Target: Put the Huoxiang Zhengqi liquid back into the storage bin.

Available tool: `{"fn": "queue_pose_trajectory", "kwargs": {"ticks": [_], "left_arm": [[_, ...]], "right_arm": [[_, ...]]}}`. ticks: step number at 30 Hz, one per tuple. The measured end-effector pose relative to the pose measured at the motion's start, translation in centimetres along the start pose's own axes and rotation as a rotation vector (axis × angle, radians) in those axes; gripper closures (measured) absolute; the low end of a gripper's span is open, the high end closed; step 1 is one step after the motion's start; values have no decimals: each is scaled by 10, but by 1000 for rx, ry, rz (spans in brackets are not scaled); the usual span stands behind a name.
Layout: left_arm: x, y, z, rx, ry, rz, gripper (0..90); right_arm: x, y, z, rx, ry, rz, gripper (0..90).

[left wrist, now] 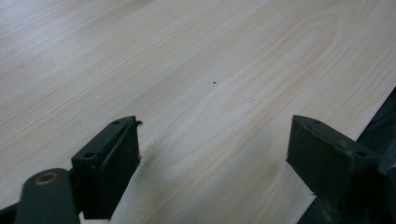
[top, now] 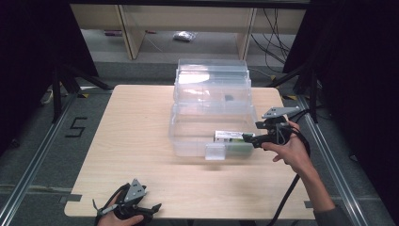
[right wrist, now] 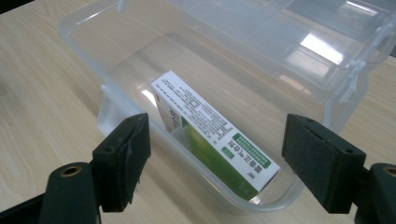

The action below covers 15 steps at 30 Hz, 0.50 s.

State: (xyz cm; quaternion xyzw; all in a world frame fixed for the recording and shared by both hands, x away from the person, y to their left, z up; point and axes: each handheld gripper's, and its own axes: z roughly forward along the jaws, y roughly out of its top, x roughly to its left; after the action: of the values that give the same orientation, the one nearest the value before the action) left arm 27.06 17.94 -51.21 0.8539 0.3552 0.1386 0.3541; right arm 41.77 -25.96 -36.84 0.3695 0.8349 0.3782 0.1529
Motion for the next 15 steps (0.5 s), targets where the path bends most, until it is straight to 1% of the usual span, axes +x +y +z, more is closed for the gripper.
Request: {"fn": "queue_pose_trajectory", "kwargs": {"ticks": [1,2,3,4,5,6,7,8,9,10,11,12,13,15], "left_arm": [[0,0,0,-6,3,-3,164],[-1,0,1,-17,8,-15,164],[0,0,0,3,-2,7,164],[0,0,0,-1,0,2,164],[0,0,0,0,1,3,164],[-1,0,2,-25,3,-18,164],[-1,0,0,-5,6,5,164],[-2,0,1,-19,7,-10,164],[-1,0,1,-17,6,-12,164],[0,0,0,3,-4,7,164],[0,0,0,-3,-2,-2,164],[0,0,0,-3,-2,-2,164],[-1,-1,2,-15,7,-16,164],[-1,-1,2,-14,5,-13,164]], "right_arm": [[1,-1,-1,-1,-3,-1,241],[3,-3,-2,-4,-4,19,238],[4,-4,-3,-7,3,13,234],[6,-6,-4,-14,-3,16,234],[6,-8,-4,-15,1,13,232],[7,-9,-4,-14,3,17,232],[8,-10,-5,-16,-3,23,232],[9,-11,-5,-24,-6,16,229],[9,-11,-6,-21,-5,6,228],[12,-12,-6,-28,1,28,230],[13,-13,-7,-24,7,14,229],[15,-14,-7,-27,6,20,229],[16,-14,-7,-23,6,18,230],[17,-14,-8,-21,8,18,230]]}}
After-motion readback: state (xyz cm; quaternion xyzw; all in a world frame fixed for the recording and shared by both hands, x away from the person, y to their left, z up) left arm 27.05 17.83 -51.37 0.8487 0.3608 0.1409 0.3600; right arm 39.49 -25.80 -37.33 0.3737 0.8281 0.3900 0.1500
